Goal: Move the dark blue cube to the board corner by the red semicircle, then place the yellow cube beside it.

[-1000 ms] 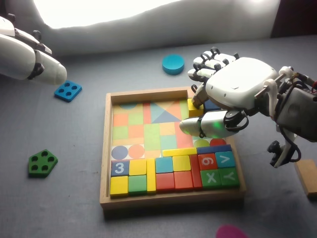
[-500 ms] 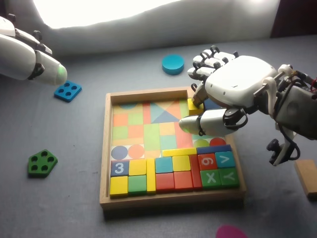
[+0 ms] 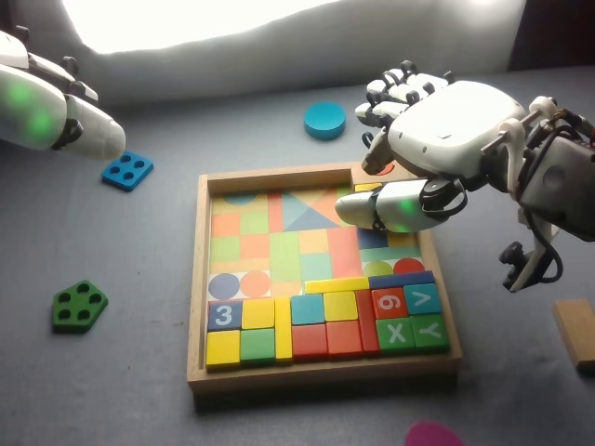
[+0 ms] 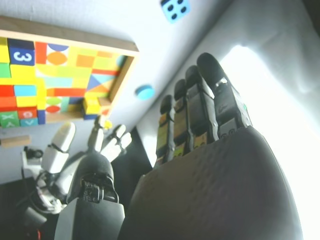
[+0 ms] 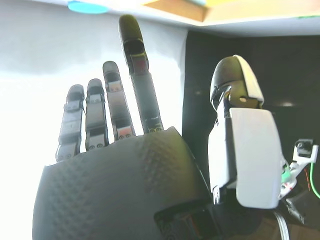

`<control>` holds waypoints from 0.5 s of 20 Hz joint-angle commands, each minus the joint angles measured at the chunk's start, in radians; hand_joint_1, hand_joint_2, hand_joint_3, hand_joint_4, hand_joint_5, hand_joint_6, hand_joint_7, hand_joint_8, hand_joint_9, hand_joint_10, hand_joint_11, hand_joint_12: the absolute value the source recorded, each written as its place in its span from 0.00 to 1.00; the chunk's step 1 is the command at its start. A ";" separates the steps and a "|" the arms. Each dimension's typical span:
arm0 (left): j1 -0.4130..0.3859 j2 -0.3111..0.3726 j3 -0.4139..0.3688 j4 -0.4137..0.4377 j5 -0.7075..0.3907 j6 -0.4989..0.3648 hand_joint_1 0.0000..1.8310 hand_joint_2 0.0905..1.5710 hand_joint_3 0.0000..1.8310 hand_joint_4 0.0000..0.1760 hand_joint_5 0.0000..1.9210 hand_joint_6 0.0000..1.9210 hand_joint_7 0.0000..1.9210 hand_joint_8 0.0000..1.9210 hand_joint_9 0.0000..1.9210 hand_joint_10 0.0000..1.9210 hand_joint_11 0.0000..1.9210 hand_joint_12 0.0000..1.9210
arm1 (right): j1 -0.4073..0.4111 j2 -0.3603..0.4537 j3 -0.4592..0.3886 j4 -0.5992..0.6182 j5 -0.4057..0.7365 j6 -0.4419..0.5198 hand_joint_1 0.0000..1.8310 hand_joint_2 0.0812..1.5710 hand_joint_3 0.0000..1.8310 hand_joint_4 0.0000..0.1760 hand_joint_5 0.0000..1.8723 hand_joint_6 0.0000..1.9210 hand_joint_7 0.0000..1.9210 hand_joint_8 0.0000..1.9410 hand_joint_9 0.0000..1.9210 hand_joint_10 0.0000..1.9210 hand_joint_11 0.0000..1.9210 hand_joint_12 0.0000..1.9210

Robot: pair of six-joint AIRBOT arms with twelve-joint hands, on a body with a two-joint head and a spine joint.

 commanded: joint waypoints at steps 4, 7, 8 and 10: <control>-0.016 0.003 -0.001 0.040 -0.069 0.003 0.00 0.77 0.00 0.19 0.07 0.00 0.10 0.00 0.11 0.00 0.00 0.42 | 0.042 0.014 0.002 -0.031 0.089 0.018 0.00 0.72 0.00 0.00 0.41 0.00 0.09 0.00 0.00 0.00 0.00 0.00; -0.017 0.003 -0.001 0.042 -0.069 0.004 0.00 0.77 0.00 0.16 0.08 0.00 0.10 0.00 0.12 0.00 0.00 0.42 | 0.071 0.047 -0.014 -0.031 0.083 0.024 0.00 0.71 0.00 0.00 0.41 0.00 0.09 0.00 0.00 0.00 0.00 0.00; -0.017 0.003 -0.001 0.042 -0.069 0.004 0.00 0.77 0.00 0.16 0.08 0.00 0.10 0.00 0.12 0.00 0.00 0.42 | 0.076 0.056 -0.020 -0.031 0.079 0.024 0.00 0.71 0.00 0.00 0.41 0.00 0.09 0.00 0.00 0.00 0.00 0.00; -0.020 0.003 0.001 0.042 -0.069 0.004 0.00 0.77 0.00 0.14 0.08 0.00 0.10 0.00 0.12 0.00 0.00 0.42 | 0.092 0.098 -0.052 -0.031 0.061 0.024 0.00 0.71 0.00 0.00 0.41 0.00 0.08 0.00 0.00 0.00 0.00 0.00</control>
